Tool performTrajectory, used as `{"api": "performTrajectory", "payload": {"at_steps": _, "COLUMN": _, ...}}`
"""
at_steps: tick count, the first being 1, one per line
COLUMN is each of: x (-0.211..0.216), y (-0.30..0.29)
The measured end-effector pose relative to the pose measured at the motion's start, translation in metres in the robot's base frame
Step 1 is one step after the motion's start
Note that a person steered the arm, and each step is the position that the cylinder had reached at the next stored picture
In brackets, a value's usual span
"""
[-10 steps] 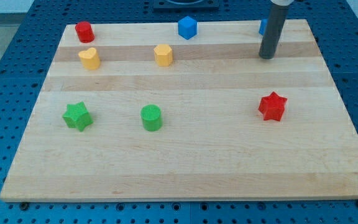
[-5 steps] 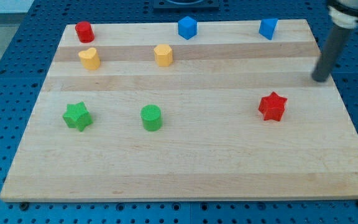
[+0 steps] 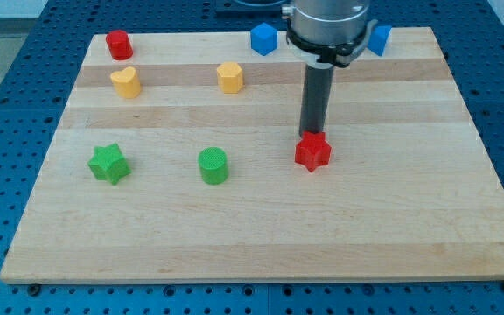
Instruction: Push the red star below the yellow heart
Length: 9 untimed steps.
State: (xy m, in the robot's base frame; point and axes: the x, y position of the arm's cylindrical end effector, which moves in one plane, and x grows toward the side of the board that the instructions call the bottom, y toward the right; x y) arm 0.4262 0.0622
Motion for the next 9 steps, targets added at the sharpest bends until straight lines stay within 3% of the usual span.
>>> {"api": "performTrajectory", "payload": {"at_steps": 2, "x": 0.017, "y": 0.087}}
{"api": "performTrajectory", "payload": {"at_steps": 3, "x": 0.048, "y": 0.077}}
{"api": "performTrajectory", "payload": {"at_steps": 4, "x": 0.056, "y": 0.024}}
{"api": "performTrajectory", "payload": {"at_steps": 6, "x": -0.013, "y": -0.085}}
{"api": "performTrajectory", "payload": {"at_steps": 8, "x": -0.036, "y": -0.001}}
{"api": "performTrajectory", "payload": {"at_steps": 9, "x": -0.050, "y": -0.026}}
